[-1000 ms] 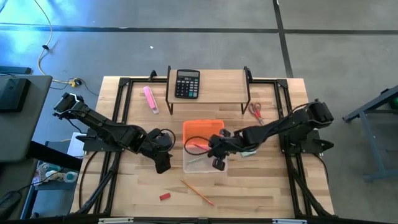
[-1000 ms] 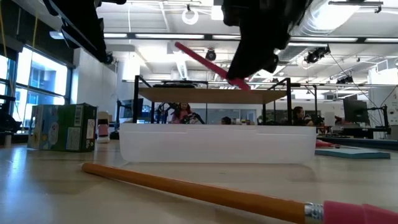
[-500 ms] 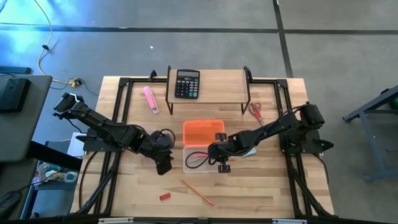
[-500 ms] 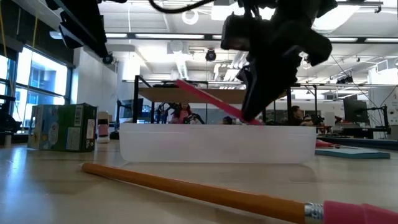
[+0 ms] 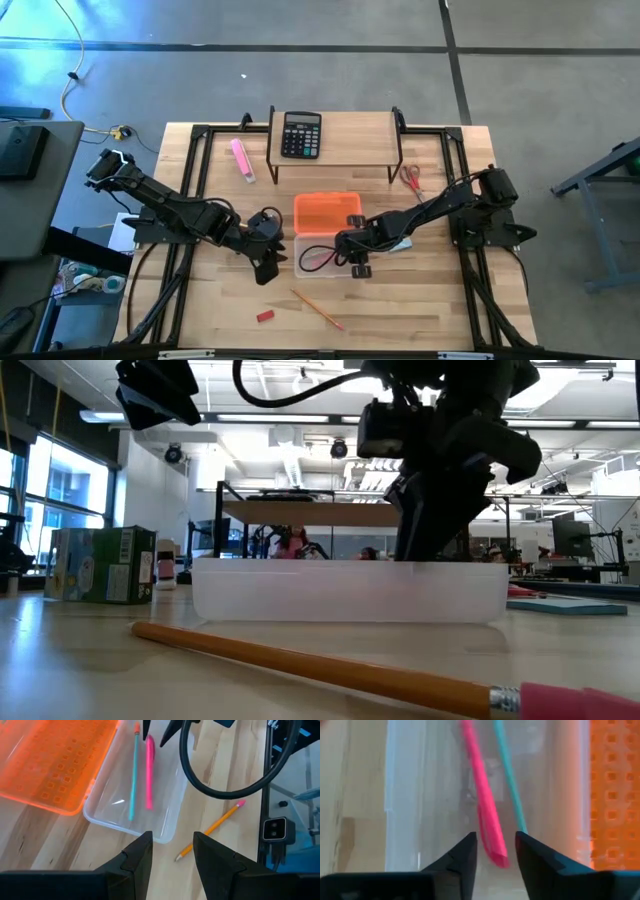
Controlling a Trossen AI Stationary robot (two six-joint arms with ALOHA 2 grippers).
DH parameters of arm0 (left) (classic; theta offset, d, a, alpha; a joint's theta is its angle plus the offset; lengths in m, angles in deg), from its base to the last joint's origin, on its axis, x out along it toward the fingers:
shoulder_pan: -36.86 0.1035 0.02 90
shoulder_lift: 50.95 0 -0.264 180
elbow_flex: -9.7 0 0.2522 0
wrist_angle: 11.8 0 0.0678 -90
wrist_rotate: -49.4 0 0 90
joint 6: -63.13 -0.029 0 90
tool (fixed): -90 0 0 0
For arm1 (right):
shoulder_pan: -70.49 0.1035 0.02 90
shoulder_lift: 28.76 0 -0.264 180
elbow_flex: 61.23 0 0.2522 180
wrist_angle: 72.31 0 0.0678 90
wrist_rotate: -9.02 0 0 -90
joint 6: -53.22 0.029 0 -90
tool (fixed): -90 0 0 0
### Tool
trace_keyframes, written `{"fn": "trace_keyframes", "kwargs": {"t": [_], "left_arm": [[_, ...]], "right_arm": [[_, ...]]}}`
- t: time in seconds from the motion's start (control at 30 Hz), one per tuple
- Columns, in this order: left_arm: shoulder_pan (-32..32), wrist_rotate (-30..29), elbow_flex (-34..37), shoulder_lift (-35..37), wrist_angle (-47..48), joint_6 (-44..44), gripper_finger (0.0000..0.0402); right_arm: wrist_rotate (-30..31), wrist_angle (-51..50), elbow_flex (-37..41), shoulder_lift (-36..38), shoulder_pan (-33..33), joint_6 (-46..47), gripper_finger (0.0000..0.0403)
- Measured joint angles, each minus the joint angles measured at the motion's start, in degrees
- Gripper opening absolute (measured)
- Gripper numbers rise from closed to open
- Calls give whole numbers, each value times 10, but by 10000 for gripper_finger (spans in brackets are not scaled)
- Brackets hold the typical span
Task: Pack school essentials
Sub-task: Put the red eraser into the orange supply box
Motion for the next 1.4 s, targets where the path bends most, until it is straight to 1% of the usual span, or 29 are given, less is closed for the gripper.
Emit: {"fn": "trace_keyframes", "kwargs": {"t": [0.1, 0.23, 0.33, 0.47, 0.57, 0.67, 0.8, 1.03, 1.23, 1.4], "left_arm": [[0, 1, 0, 0, 0, 0, 132], [0, 22, 0, 0, 3, -1, 142], [0, 36, 0, 0, 14, -13, 159], [0, 44, 0, 0, 27, -6, 194], [-1, 45, 0, 0, 29, 22, 221], [-2, 56, 0, 0, 41, 65, 233], [-25, 47, 0, 0, 45, 86, 229], [-77, 16, 0, 0, 45, 100, 215], [-119, 7, 0, 0, 59, 101, 209], [-154, 6, 0, 0, 65, 139, 209]], "right_arm": [[-16, -8, 0, 1, 0, 8, 152], [-26, -9, 0, 9, 0, 59, 165], [-27, -12, 0, 21, 0, 101, 166], [-17, -14, 0, 47, 0, 158, 163], [2, -15, 0, 69, 0, 206, 157], [22, -20, 0, 91, 0, 256, 152], [52, -24, 0, 117, 0, 297, 149], [113, -27, 0, 149, 0, 322, 149], [130, -29, 0, 157, 0, 321, 149], [130, -46, 0, 157, 0, 310, 149]]}}
